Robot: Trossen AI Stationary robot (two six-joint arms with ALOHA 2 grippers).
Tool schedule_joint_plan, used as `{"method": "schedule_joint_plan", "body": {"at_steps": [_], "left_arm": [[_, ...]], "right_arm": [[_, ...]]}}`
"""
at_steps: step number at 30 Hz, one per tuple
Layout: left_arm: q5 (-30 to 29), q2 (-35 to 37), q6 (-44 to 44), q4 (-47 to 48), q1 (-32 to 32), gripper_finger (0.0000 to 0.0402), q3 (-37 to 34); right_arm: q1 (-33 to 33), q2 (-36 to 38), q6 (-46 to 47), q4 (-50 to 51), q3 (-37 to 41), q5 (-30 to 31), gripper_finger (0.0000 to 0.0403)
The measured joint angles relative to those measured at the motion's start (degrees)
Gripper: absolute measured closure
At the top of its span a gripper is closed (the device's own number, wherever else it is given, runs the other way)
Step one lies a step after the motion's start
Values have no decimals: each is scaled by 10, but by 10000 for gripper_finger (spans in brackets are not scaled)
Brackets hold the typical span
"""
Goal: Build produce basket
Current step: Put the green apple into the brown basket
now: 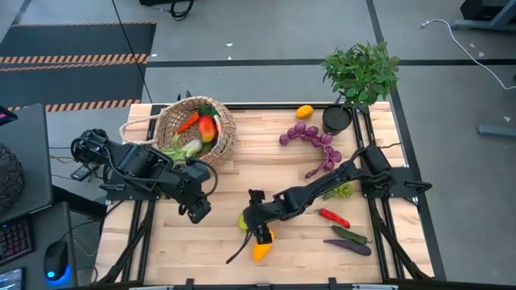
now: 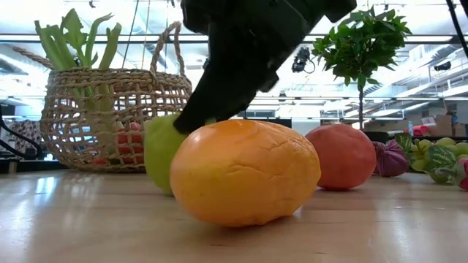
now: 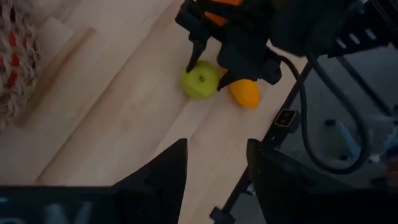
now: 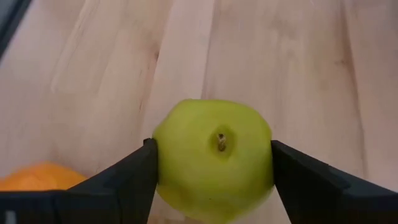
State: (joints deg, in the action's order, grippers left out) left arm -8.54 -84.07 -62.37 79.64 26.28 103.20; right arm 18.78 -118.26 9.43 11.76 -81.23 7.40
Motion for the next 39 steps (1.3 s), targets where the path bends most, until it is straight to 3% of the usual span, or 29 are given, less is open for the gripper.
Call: {"method": "schedule_joint_plan", "body": {"at_steps": [13, 16, 20, 28, 36, 39], "left_arm": [[-8, 24, 111, -9, -20, 230, 0], [-35, 46, 132, -28, -33, 230, 0], [-96, 93, 172, -96, -53, 230, 0], [-161, 170, 352, -235, -86, 230, 1], [-240, 170, 609, -237, -74, 225, 0], [-293, 168, 670, -225, -74, 210, 0]], "right_arm": [[-50, 59, 83, 22, -90, -15, 112], [-60, 59, 104, 33, -133, -46, 110], [-78, 59, 156, 37, -186, -44, 110], [-135, 61, 160, 35, -264, -46, 110], [-183, 59, 237, -5, -276, -81, 110], [-197, 59, 241, -49, -276, -81, 110]]}}
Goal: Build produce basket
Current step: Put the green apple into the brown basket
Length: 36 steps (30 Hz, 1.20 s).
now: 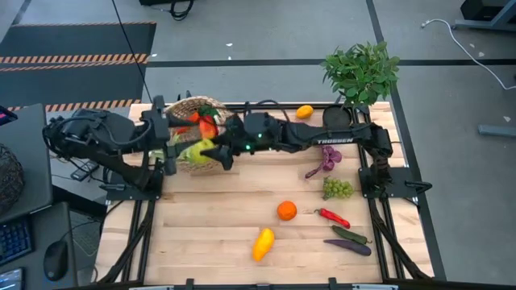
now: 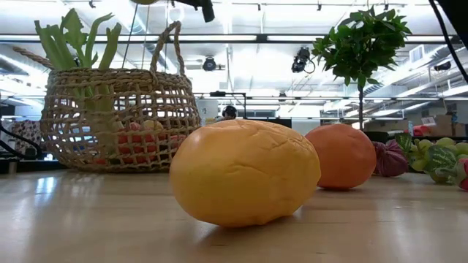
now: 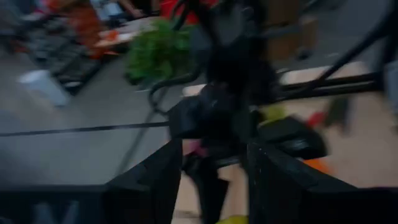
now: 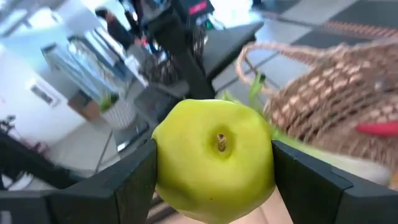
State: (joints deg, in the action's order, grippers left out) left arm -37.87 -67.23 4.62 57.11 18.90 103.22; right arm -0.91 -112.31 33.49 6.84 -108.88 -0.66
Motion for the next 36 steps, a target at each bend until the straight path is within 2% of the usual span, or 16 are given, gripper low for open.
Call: {"method": "schedule_joint_plan", "body": {"at_steps": [3, 8, 14, 19, 25, 30, 36], "left_arm": [[-43, 3, 25, 18, -4, 187, 0], [-44, 7, 31, 89, -18, 139, 0], [-62, 5, -17, 160, -55, 100, -5], [-70, 5, -24, 131, -91, 95, -30], [-75, 5, -24, 100, -95, 94, -80], [-124, 4, -6, 32, -98, 94, -143], [-179, 4, -7, 24, -103, 95, -178]], "right_arm": [[-14, 0, 9, -28, 0, 7, 110], [-38, 0, 18, -60, 0, 14, 110], [-65, 0, 7, -59, 0, 41, 110], [-82, -1, 31, -59, 0, 41, 110], [-92, -1, 60, -59, 0, 26, 110], [-90, -1, 75, -59, 0, 20, 110], [-86, -1, 73, -59, 0, 22, 110]]}}
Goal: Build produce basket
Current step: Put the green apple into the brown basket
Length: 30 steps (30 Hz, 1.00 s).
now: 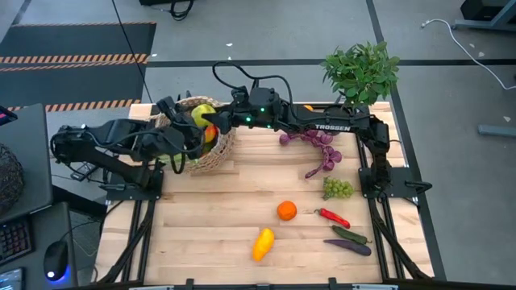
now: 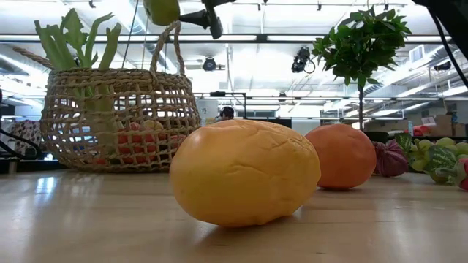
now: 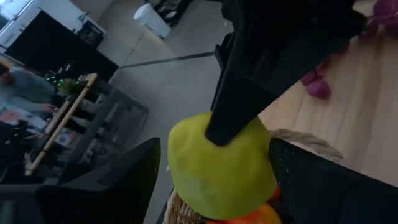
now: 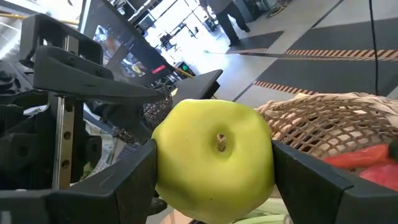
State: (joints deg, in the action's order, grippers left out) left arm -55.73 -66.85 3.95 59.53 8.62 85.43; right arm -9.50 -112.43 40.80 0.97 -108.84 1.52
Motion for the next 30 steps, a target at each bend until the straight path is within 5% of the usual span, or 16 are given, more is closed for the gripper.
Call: {"method": "schedule_joint_plan", "body": {"at_steps": [15, 23, 30], "left_arm": [[-9, 1, -84, 45, -89, 104, -35], [-7, 2, -153, 102, -96, 104, -35], [0, 2, -189, 165, -93, 104, -35]], "right_arm": [[-1, 0, 1, -5, 1, 30, 98], [-1, 0, -2, -1, 0, -14, 92], [-1, 0, -14, 18, 0, 12, 94]]}}
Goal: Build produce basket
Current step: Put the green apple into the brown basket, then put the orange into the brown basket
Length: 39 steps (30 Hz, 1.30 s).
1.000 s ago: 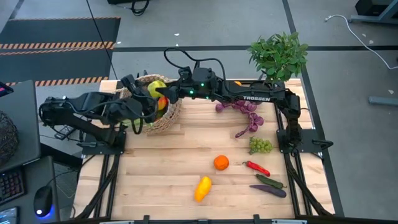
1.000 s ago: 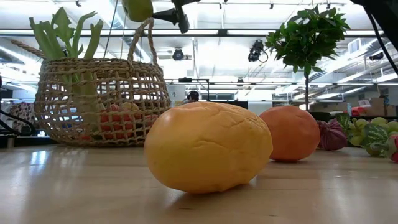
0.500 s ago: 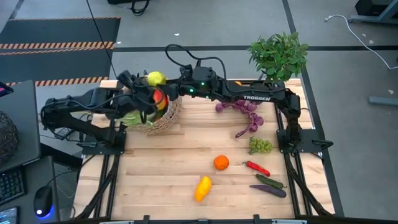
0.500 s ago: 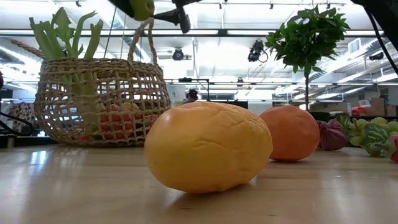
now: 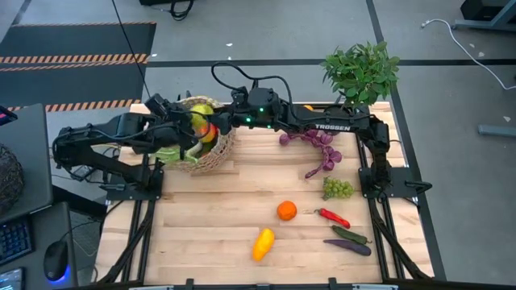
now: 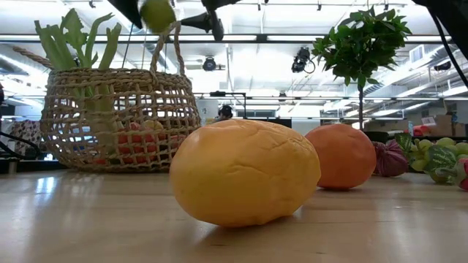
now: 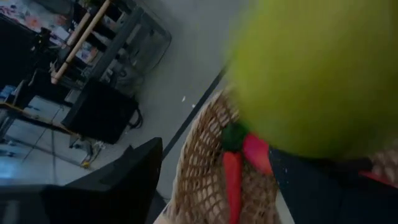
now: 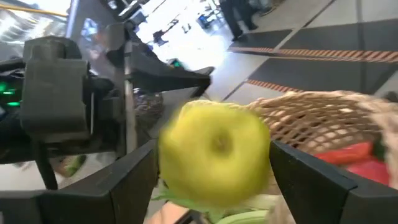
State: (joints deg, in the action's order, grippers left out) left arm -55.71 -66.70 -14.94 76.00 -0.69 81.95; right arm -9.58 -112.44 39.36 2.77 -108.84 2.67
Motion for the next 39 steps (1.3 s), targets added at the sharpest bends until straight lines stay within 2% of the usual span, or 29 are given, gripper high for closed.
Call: {"method": "schedule_joint_plan", "body": {"at_steps": [7, 11, 15, 19, 24, 30, 34, 39], "left_arm": [[4, 0, -90, 109, 0, 104, 0], [33, 1, -118, 140, 0, 104, 0], [89, 1, -131, 137, 0, 104, 8], [149, 1, -132, 103, 0, 104, 29], [193, 1, -117, 47, 1, 105, 81], [274, 2, -97, -66, 1, 122, 141], [316, 1, -99, -131, 8, 140, 149], [336, -11, -116, -154, 41, 164, 149]], "right_arm": [[0, 0, -24, 13, 0, 28, 93], [-4, 0, -25, 12, 0, 37, 91], [-10, 0, -25, 12, 0, 4, 91], [-11, 0, -42, 40, 0, -43, 94], [-3, 10, -96, 103, 0, -39, 97], [9, 38, -152, 140, 0, -39, 98], [18, 69, -177, 216, 0, -38, 98], [37, 101, -196, 349, 0, -38, 99]]}}
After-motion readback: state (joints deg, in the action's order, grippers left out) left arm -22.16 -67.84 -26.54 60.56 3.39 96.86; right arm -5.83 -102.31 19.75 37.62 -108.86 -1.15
